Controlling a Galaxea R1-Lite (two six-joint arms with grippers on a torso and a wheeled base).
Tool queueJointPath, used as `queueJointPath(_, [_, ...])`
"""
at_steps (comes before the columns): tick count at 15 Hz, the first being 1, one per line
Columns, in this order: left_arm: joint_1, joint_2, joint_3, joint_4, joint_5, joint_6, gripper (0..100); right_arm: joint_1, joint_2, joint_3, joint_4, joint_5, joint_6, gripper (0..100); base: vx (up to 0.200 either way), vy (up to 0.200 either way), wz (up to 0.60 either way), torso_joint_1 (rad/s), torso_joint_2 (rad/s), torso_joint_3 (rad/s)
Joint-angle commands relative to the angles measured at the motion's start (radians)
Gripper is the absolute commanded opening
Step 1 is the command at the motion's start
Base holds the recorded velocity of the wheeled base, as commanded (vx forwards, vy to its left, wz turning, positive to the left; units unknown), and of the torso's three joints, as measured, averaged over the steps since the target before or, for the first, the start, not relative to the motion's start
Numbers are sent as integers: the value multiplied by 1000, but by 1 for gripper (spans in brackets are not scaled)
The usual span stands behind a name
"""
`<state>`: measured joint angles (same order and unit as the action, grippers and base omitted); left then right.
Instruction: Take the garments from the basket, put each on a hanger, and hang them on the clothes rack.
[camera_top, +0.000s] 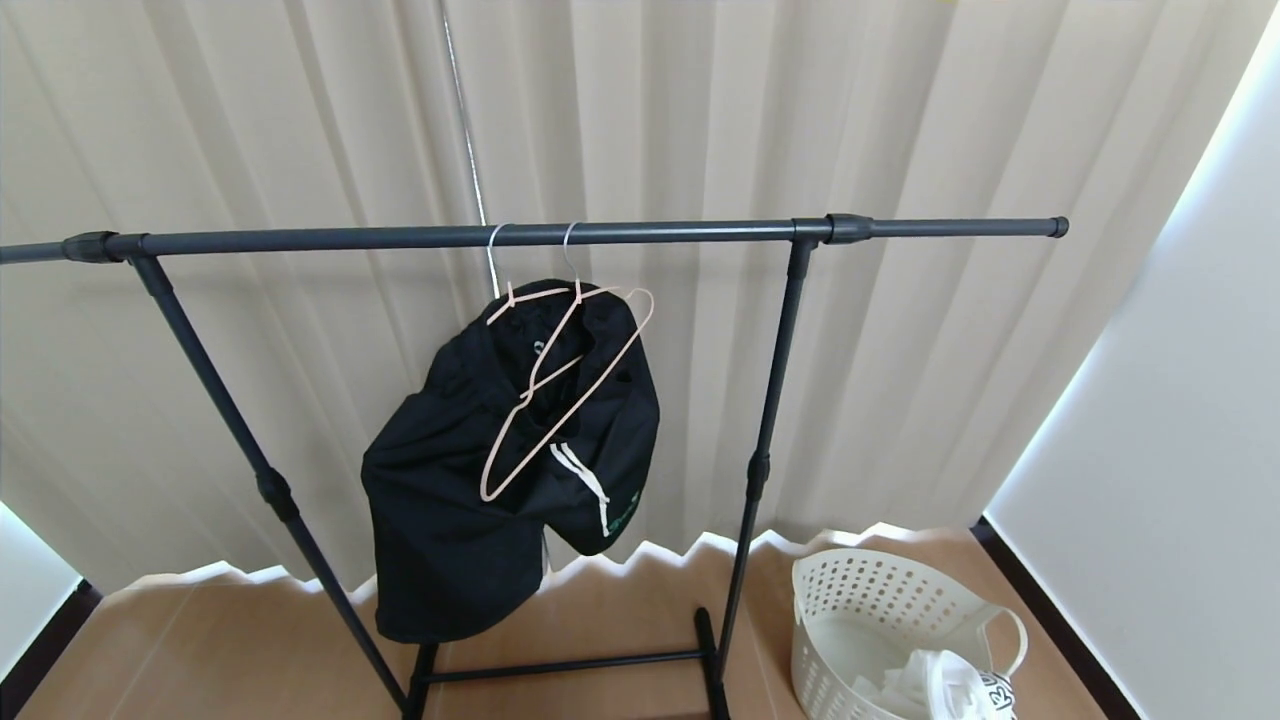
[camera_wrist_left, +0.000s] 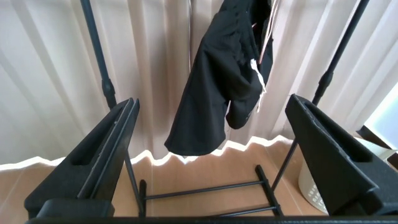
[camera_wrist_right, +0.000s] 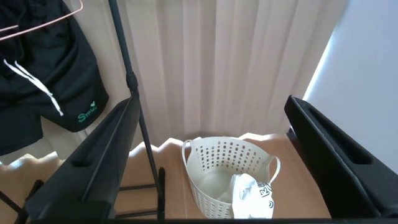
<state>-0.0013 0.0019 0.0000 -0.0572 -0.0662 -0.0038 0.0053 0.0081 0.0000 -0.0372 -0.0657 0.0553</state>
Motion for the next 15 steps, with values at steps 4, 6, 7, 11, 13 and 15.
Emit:
queueJointPath(4, [0,3,0,0,-1,-1,100,-1,-5,0,-1,0,1,100,0,0,0,-154,364,205])
queueJointPath(6, [0,3,0,0,-1,-1,100,-1,-5,0,-1,0,1,100,0,0,0,-159,378,222])
queueJointPath(7, [0,3,0,0,-1,-1,100,-1,-5,0,-1,0,1,100,0,0,0,-168,393,217])
queueJointPath(11, [0,3,0,0,-1,-1,100,-1,-5,0,-1,0,1,100,0,0,0,-188,471,283])
queueJointPath(13, [0,3,0,0,-1,-1,100,-1,-5,0,-1,0,1,100,0,0,0,-215,547,334])
queueJointPath(15, [0,3,0,0,-1,-1,100,-1,-5,0,-3,0,1,100,0,0,0,-202,544,337])
